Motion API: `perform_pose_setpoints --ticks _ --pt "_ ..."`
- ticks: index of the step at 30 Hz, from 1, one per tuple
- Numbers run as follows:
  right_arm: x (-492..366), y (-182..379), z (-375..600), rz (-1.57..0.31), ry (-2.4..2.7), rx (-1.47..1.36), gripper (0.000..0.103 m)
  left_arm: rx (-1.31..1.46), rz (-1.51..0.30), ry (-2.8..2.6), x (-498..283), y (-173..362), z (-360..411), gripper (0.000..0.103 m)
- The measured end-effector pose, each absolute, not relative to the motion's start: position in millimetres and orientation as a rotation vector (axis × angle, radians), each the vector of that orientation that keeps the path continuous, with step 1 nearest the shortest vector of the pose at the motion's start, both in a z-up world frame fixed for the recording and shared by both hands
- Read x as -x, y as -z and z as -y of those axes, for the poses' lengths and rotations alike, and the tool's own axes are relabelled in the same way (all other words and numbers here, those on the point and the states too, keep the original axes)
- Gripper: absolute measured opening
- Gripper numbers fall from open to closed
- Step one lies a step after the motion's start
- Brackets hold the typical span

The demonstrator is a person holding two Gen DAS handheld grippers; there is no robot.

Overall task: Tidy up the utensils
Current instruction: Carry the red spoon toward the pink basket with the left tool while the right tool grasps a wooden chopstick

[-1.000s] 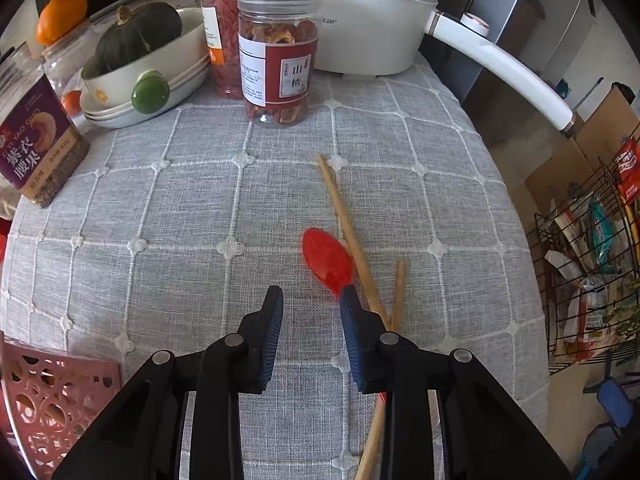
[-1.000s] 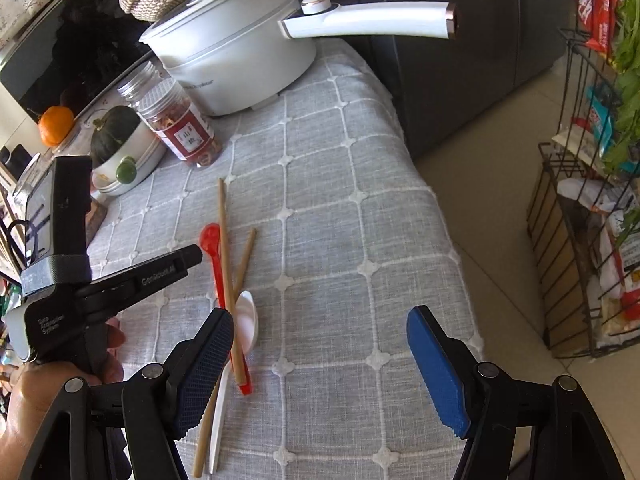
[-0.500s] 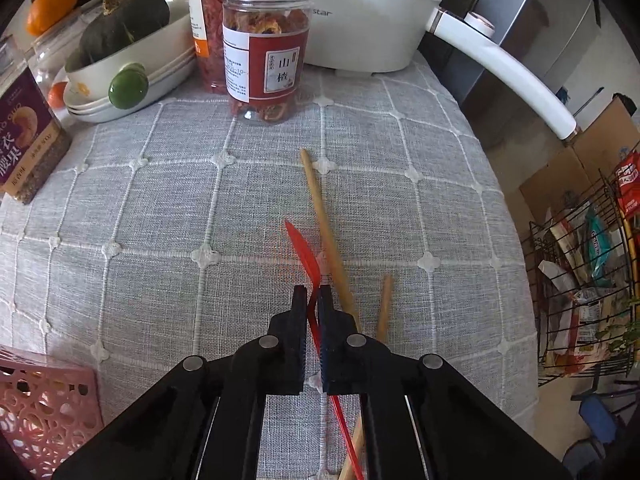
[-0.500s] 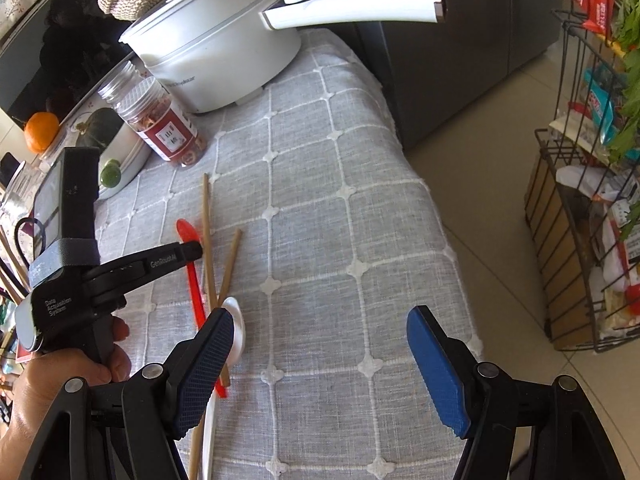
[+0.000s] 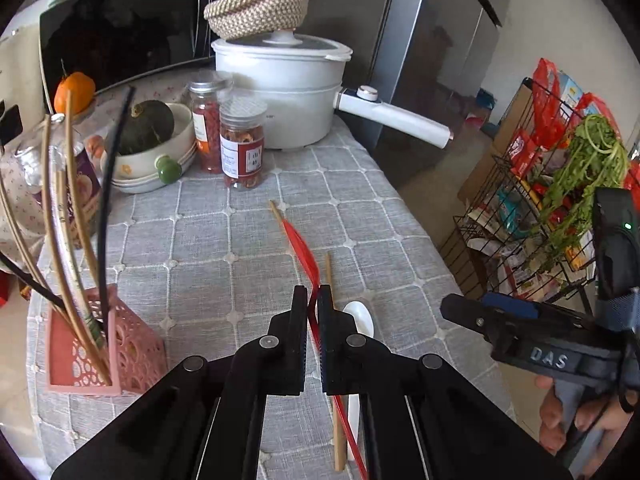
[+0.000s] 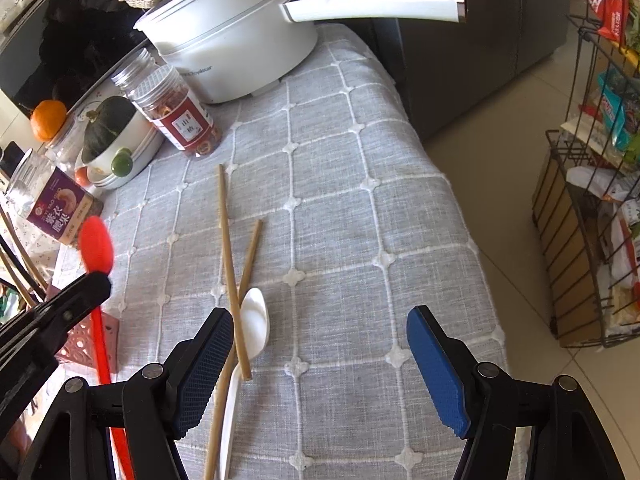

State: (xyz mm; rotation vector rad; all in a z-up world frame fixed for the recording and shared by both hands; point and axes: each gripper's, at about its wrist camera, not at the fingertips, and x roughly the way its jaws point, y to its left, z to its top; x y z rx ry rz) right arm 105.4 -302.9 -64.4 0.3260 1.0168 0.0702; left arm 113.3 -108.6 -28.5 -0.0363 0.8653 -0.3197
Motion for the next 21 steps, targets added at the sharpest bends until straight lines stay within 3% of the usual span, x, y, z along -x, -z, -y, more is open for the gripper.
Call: perform_pose_setpoints --ticks 9,14,16,21 --pt "-137.4 77.7 275.5 -1.094 -0.135 -0.368 0.074 0.095 -0.676 0.331 -43.9 -26.0 37.7 0.005" --pt "-177.2 89.0 246.7 -1.129 -0.153 -0.283 0.063 0.091 -0.607 0.324 -39.3 -36.7 7.1 0.005" --pt "-196.3 97.3 234.4 -1.151 -0.164 -0.251 0.05 0.107 -0.6 0.318 -41.8 -37.4 -6.0 0.005" --pt "-239.7 114.3 208.3 -1.185 -0.176 -0.147 0.038 0.107 -0.562 0.27 -46.1 -36.6 -34.1 0.005"
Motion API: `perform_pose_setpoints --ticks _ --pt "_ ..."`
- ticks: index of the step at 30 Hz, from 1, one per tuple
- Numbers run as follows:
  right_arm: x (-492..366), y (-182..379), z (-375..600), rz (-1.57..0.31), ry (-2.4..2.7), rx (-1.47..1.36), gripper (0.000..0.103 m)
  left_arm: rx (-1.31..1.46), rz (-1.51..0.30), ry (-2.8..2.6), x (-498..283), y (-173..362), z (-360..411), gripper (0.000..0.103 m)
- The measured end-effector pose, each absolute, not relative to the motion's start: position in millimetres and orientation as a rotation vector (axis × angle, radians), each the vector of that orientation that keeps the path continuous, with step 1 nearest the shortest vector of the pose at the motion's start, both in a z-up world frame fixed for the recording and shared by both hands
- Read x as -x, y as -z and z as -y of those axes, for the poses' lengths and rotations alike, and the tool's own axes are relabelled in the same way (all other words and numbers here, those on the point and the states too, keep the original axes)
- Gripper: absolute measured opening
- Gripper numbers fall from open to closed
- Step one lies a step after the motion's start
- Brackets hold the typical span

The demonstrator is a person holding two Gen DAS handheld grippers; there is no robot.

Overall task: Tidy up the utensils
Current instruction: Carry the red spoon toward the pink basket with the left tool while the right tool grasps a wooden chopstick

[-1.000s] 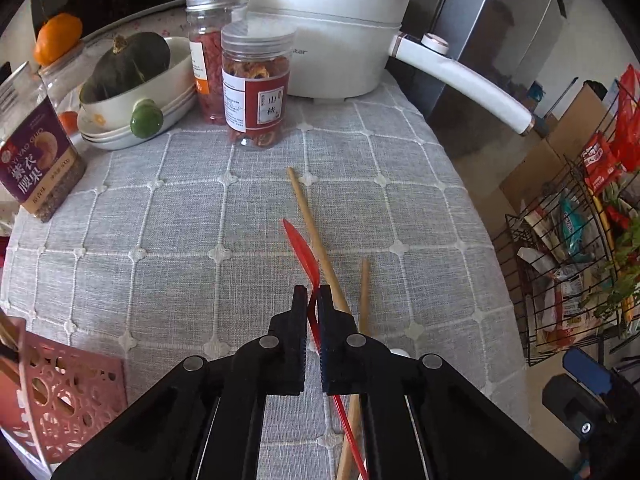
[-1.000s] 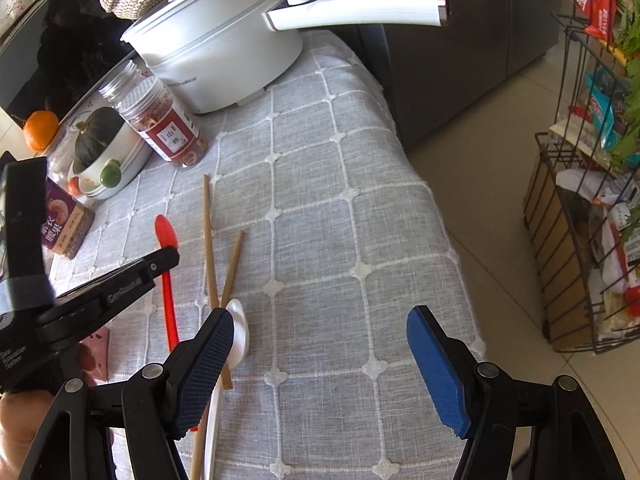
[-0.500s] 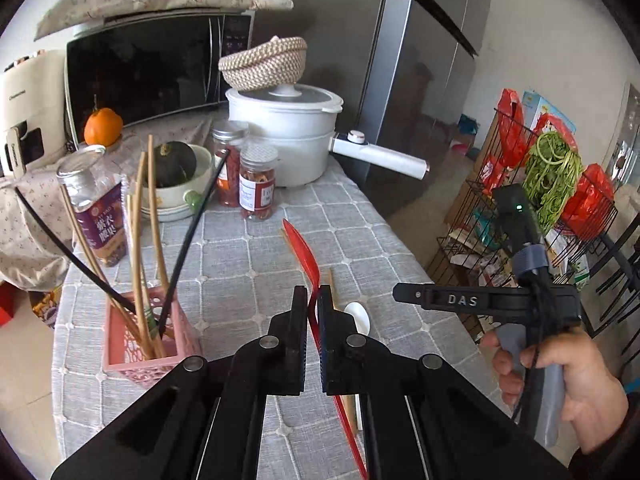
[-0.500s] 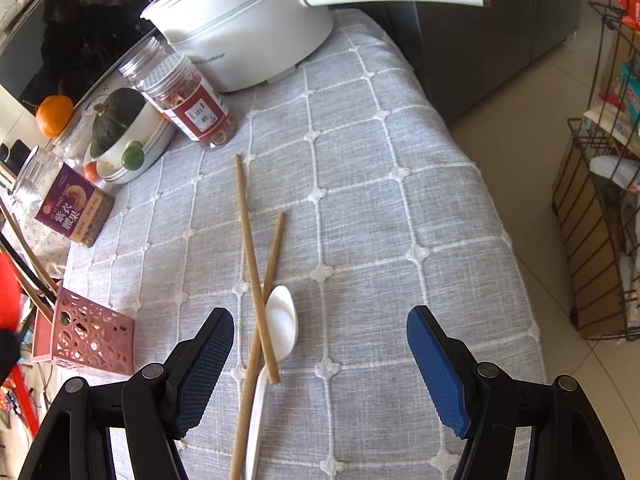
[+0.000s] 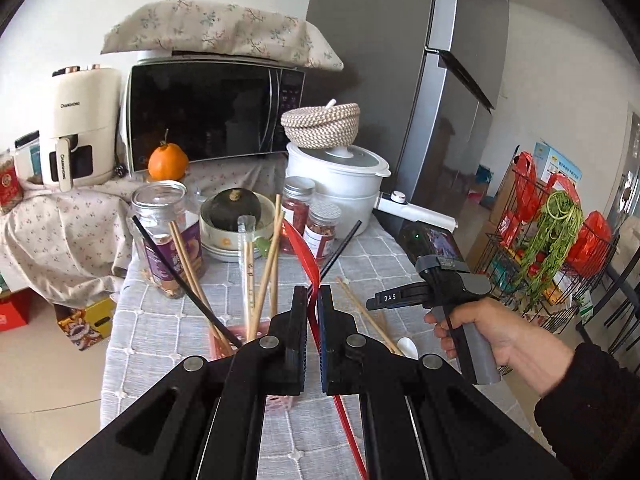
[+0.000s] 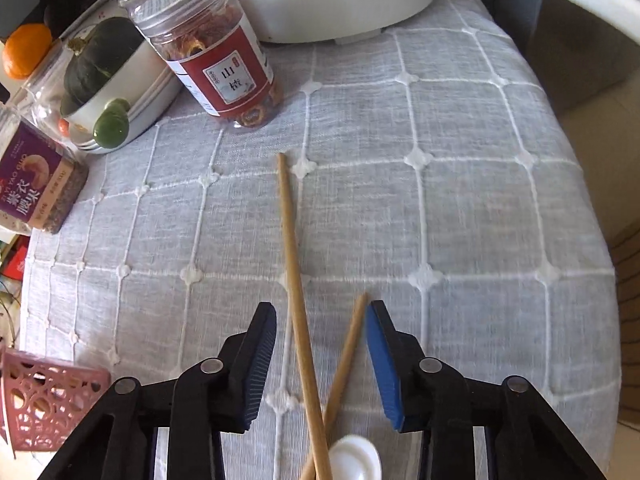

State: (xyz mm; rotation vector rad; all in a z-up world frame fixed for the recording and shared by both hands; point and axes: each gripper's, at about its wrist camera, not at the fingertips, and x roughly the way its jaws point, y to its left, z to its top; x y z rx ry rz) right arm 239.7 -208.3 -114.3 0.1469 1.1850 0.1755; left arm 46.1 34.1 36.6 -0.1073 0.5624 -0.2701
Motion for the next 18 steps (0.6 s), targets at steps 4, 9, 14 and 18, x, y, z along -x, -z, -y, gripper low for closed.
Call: perform_pose_setpoints --ticks 4,9,14,18 --pt "-266.1 127.2 195.8 -1.208 -0.17 -0.103 0.028 0.085 -0.545 0.236 -50.9 -34.0 -45.2 0.005" --pt "-282.7 138.2 183.8 -1.206 -0.163 -0.052 0.014 0.101 -0.547 0.204 -56.5 -30.5 -55.8 0.005" --pt "-271.4 130.2 179.3 -1.159 -0.152 -0.006 0.006 0.112 -0.535 0.186 -56.3 -31.0 -59.2 0.005" --pt "-244.0 102.4 180.4 -1.082 -0.159 -0.015 0.006 0.119 -0.521 0.182 -53.1 -33.4 -58.5 0.005"
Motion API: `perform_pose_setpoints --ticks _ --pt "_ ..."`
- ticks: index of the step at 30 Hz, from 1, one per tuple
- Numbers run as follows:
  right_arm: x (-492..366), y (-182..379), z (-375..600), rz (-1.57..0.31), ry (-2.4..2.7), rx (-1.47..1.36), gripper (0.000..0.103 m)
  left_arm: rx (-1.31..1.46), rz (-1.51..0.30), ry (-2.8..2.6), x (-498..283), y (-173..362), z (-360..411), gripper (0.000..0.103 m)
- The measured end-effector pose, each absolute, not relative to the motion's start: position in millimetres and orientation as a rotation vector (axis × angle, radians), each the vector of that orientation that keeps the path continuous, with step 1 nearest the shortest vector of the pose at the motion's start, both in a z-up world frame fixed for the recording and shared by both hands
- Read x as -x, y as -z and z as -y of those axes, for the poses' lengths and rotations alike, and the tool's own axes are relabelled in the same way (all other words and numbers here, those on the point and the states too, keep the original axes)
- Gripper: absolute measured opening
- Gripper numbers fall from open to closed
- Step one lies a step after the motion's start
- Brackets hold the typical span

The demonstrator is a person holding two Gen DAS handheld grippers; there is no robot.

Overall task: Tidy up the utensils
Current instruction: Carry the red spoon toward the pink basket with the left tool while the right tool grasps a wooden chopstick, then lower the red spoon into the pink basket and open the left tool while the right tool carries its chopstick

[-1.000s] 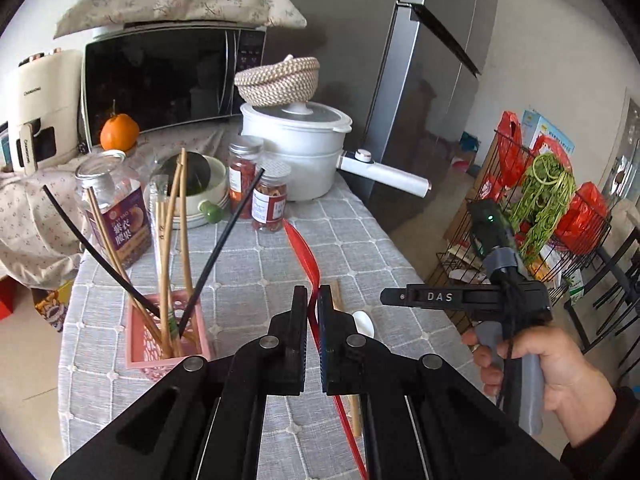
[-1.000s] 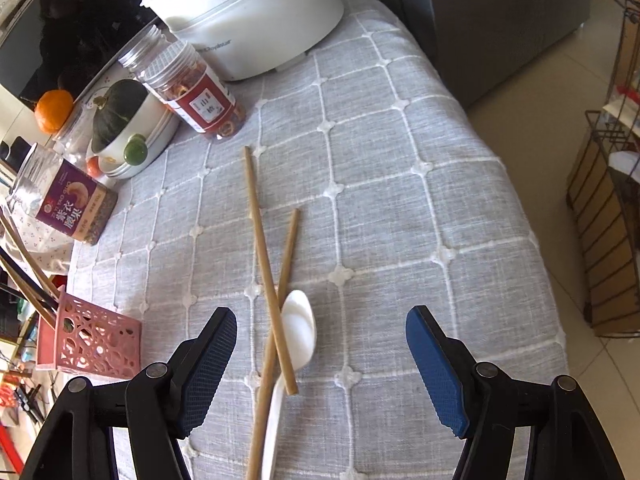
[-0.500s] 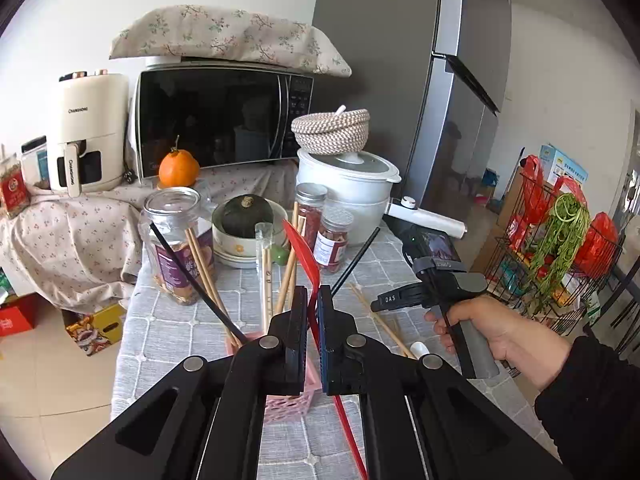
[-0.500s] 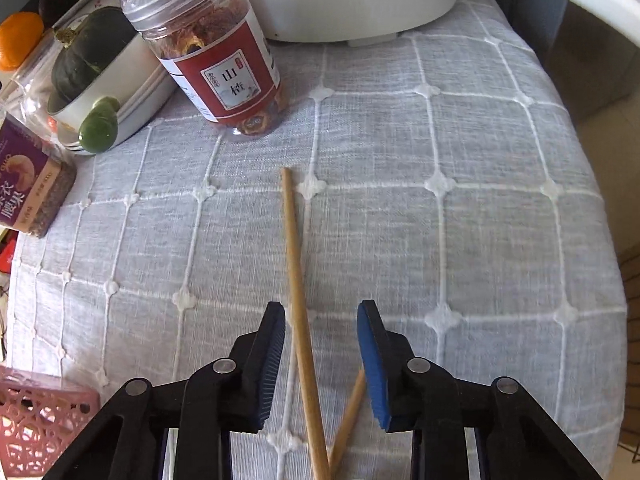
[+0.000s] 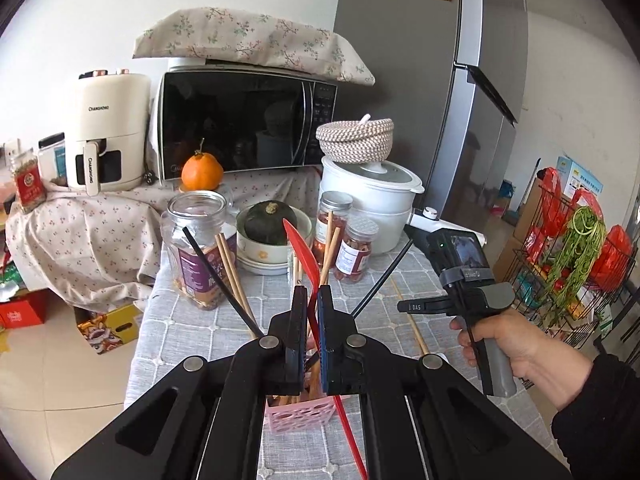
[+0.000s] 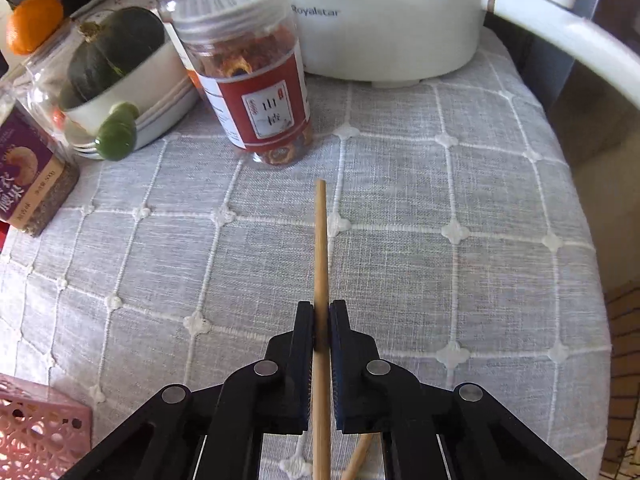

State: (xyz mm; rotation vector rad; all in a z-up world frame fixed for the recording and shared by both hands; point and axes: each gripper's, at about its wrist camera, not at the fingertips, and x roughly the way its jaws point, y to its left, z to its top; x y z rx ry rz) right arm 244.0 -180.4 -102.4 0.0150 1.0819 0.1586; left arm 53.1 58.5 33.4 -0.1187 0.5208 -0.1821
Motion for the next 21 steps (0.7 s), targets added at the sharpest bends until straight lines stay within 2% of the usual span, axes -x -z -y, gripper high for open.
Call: perform_pose_setpoints --ticks 11,21 --pt "-149.4 8.3 195.6 -0.83 -0.172 -0.116 0.006 0.134 -0.458 0.138 -41.4 -40.5 -63.1 0.005" --pt "-83.9 -24.5 197.2 -0.688 -0.213 -0.23 0.006 0.135 -0.342 0.026 -39.3 -42.6 -74.4 0.005"
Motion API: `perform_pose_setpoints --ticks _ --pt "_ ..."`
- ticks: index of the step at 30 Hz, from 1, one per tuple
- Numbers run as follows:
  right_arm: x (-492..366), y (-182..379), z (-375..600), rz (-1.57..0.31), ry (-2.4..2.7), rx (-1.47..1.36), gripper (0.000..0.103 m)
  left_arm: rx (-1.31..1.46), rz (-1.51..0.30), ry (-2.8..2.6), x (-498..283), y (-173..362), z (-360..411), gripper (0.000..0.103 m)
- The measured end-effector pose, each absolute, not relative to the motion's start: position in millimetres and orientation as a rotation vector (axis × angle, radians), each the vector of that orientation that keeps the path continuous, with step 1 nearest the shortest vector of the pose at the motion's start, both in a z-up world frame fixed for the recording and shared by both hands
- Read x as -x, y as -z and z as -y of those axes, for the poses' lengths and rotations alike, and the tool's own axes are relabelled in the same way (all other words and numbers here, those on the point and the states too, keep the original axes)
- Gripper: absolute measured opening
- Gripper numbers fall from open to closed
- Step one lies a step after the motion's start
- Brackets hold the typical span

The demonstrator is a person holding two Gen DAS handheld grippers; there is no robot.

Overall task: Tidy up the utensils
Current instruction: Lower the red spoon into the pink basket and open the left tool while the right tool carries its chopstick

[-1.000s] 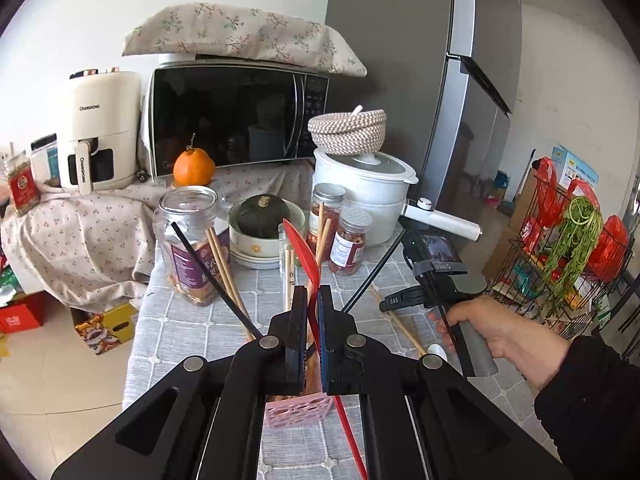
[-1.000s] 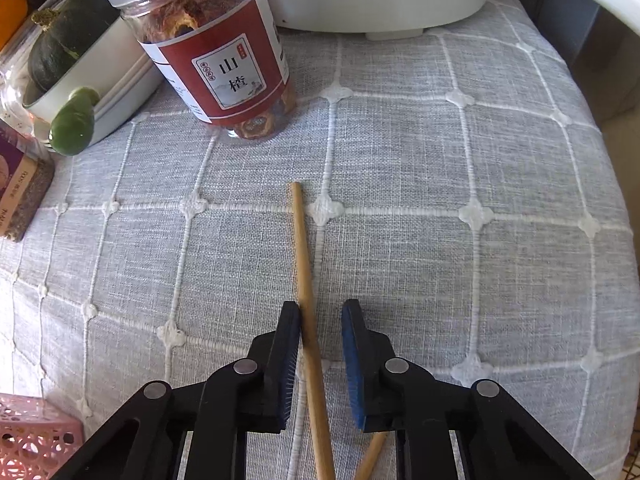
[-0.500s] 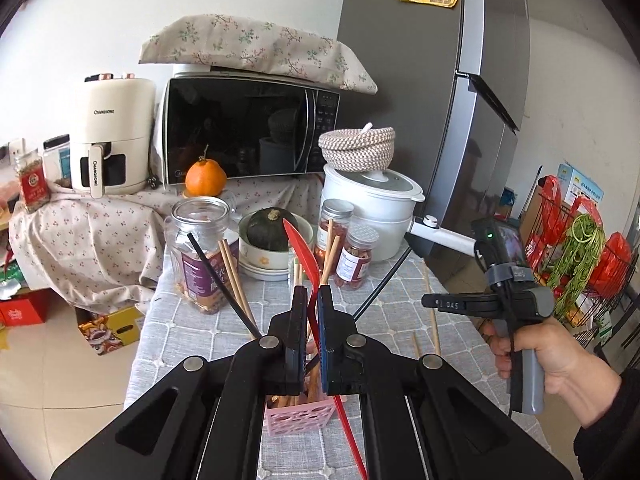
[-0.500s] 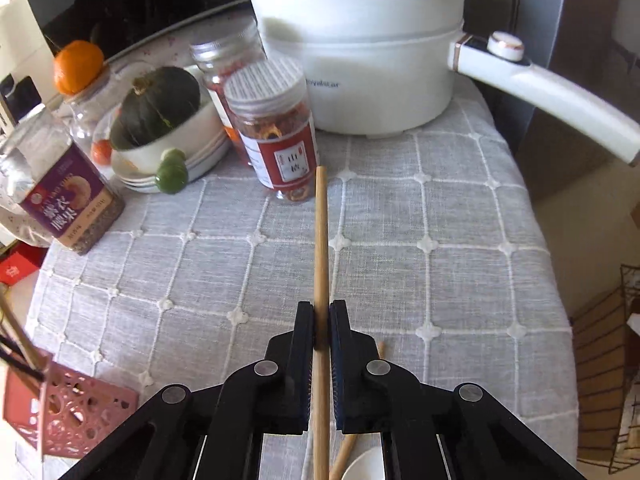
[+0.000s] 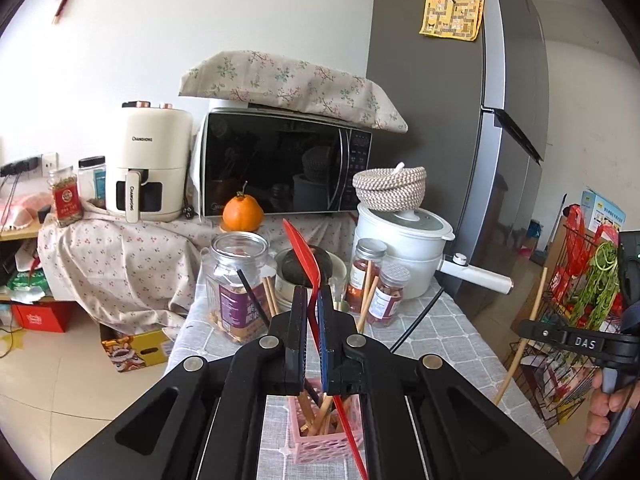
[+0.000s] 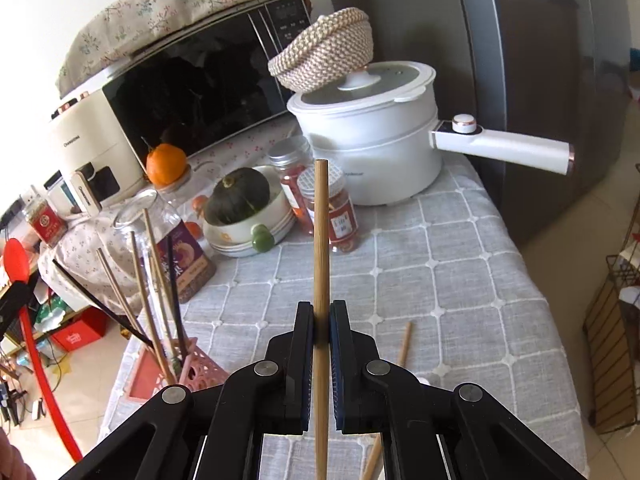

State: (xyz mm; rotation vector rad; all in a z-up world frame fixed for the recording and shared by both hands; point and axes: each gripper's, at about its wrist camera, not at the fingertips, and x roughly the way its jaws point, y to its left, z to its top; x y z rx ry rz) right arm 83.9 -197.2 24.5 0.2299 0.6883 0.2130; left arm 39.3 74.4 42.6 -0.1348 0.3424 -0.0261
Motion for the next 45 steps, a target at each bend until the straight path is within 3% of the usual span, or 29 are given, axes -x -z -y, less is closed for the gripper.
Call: perform_pose_setpoints --ticks 9,21,35,43,45 --pt "-69.2 -38.9 183.5 -0.632 -0.273 -0.223 0.006 -0.013 -0.148 -0.108 -59.6 -24.9 -58.1 0.005" --pt "-69.9 -36.1 173.7 -0.626 -0.3 -0.21 0.006 -0.195 -0.149 -0.127 -88.2 18.3 -30.0 0.005" --pt "-68.5 -39.0 166.6 -0.616 -0.32 -0.202 0.006 -0.109 -0.394 -0.005 -92.8 29.3 -34.8 0.008" --pt "-68.5 -50.7 156.3 -0.569 -0.34 -0.228 0.006 -0.036 -0.569 0.059 -79.9 23.5 -45.5 0.022" --pt "-67.6 -55.5 152.2 -0.55 -0.352 -0.236 0.006 -0.019 -0.602 0.067 -74.8 21.0 -49.2 0.029"
